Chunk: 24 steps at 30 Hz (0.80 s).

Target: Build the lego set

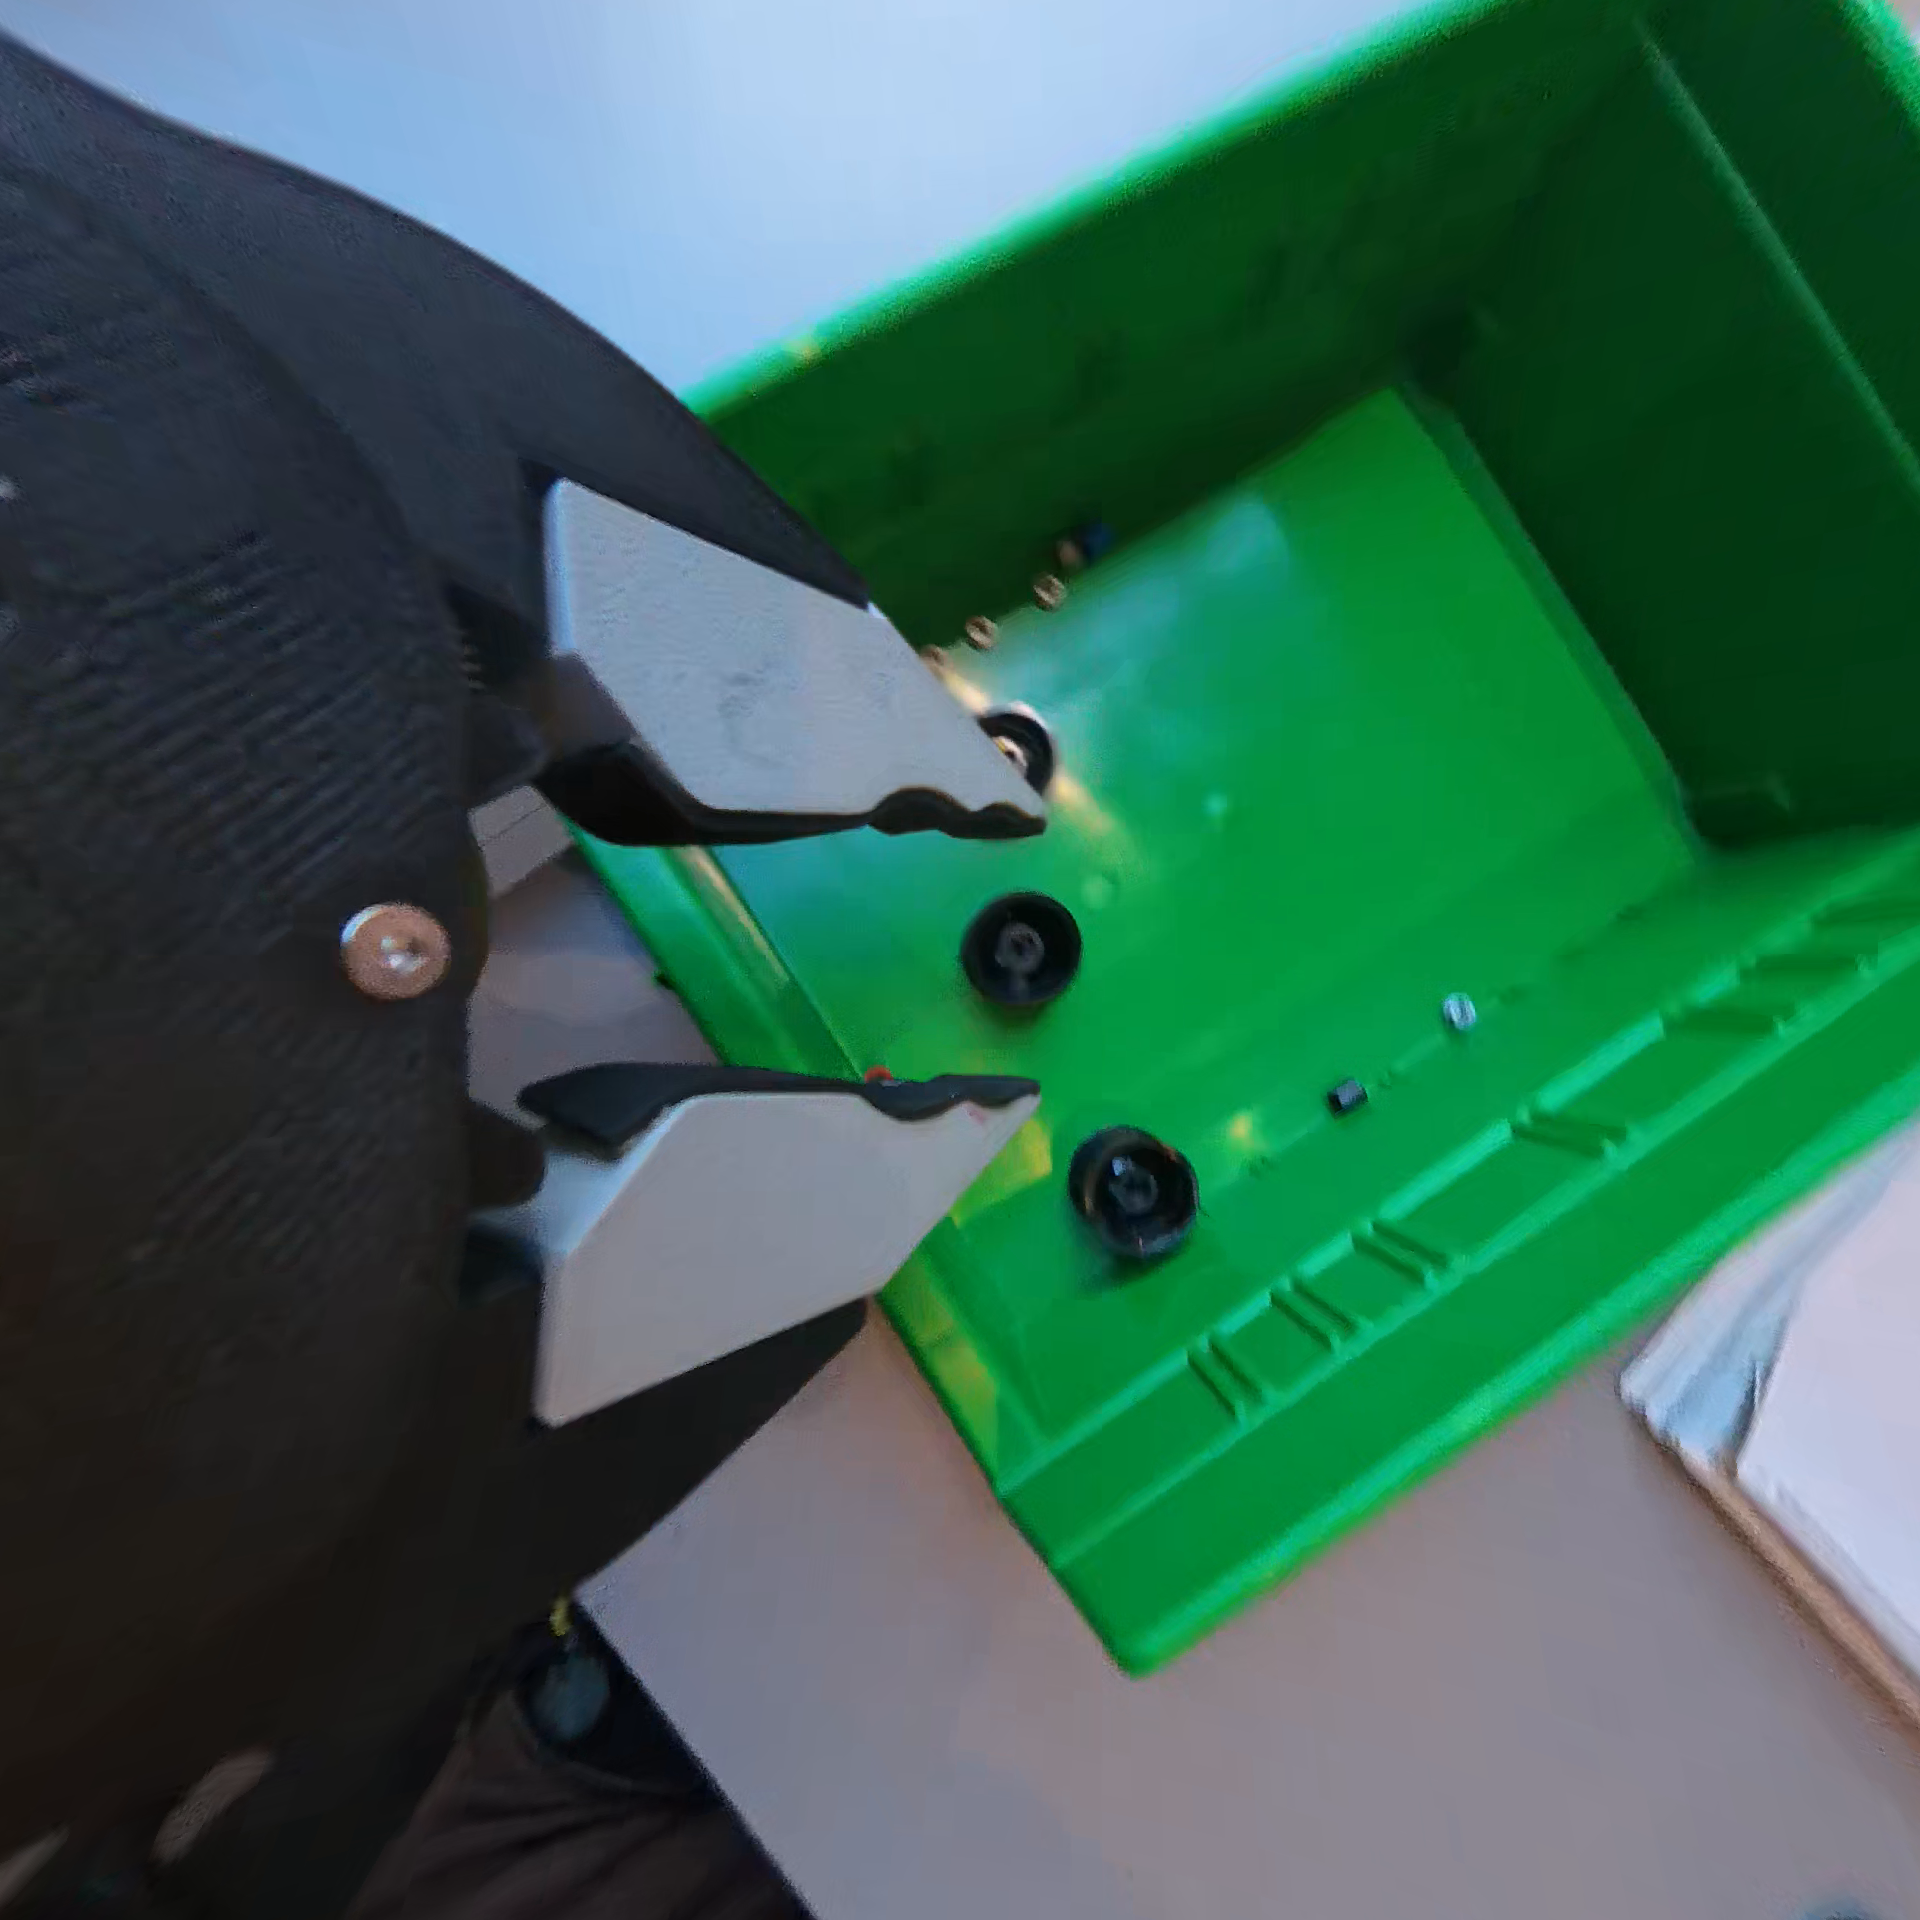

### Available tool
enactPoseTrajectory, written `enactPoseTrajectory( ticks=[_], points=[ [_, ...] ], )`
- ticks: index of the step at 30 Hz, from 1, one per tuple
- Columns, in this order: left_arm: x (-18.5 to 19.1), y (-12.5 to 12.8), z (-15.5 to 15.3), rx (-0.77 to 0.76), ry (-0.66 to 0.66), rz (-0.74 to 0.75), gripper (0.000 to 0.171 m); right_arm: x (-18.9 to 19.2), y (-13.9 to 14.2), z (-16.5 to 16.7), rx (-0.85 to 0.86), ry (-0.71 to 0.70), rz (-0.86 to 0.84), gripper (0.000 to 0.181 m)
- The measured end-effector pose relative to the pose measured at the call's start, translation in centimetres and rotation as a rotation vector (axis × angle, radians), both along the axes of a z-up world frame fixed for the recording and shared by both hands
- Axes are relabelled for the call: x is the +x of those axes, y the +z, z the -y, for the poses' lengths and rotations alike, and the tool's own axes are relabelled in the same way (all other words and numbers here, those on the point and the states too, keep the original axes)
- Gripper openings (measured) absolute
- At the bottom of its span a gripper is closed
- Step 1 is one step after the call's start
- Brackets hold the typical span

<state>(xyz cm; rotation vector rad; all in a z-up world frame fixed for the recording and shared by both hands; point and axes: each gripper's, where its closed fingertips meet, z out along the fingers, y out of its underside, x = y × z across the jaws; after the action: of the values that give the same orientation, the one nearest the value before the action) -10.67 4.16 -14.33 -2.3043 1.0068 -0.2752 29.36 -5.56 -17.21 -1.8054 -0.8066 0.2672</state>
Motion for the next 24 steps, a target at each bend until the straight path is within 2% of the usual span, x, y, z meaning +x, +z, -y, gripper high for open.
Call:
enactPoseTrajectory(
  ticks=[2,5,7,9,11,13,15,18,20,22,24],
  points=[
    [1.8,-0.6,0.1,-0.047,-0.109,0.007,0.038,0.1,0.0,-0.1,0.004,-0.011,0.004,0.024],
    [2.8,-2.3,-0.2,-0.105,-0.188,-0.092,0.039,0.2,-0.1,-0.1,-0.002,-0.012,0.003,0.024],
    [0.3,-2.8,-1.8,-0.065,-0.121,-0.266,0.033,0.1,-0.1,-0.1,-0.002,-0.011,0.006,0.024],
    [-3.6,-1.1,-3.9,0.035,0.013,-0.404,0.034,0.1,-0.1,-0.1,0.0,-0.011,0.011,0.024],
    [-4.2,0.6,-4.1,0.029,0.038,-0.317,0.035,0.1,-0.1,-0.1,0.001,-0.008,0.013,0.024],
    [-4.4,0.8,-3.8,-0.052,0.035,-0.272,0.036,0.0,-0.2,0.0,-0.001,-0.003,0.013,0.024],
    [-4.5,-0.3,-3.9,-0.115,-0.021,-0.356,0.037,-0.1,-0.1,0.0,0.0,0.001,0.009,0.024],
    [-4.1,-3.1,-4.2,-0.148,-0.206,-0.538,0.043,-0.1,0.1,0.1,0.012,0.004,0.001,0.023],
    [-4.6,-5.2,-4.5,-0.201,-0.274,-0.652,0.045,-0.1,0.3,0.2,0.024,0.007,-0.006,0.023],
    [-5.0,-6.9,-4.3,-0.29,-0.293,-0.704,0.045,-0.1,0.6,0.3,0.038,0.012,-0.011,0.023],
    [-4.5,-7.6,-4.0,-0.373,-0.298,-0.662,0.031,-0.2,0.8,0.5,0.053,0.021,-0.015,0.022]
  ],
)
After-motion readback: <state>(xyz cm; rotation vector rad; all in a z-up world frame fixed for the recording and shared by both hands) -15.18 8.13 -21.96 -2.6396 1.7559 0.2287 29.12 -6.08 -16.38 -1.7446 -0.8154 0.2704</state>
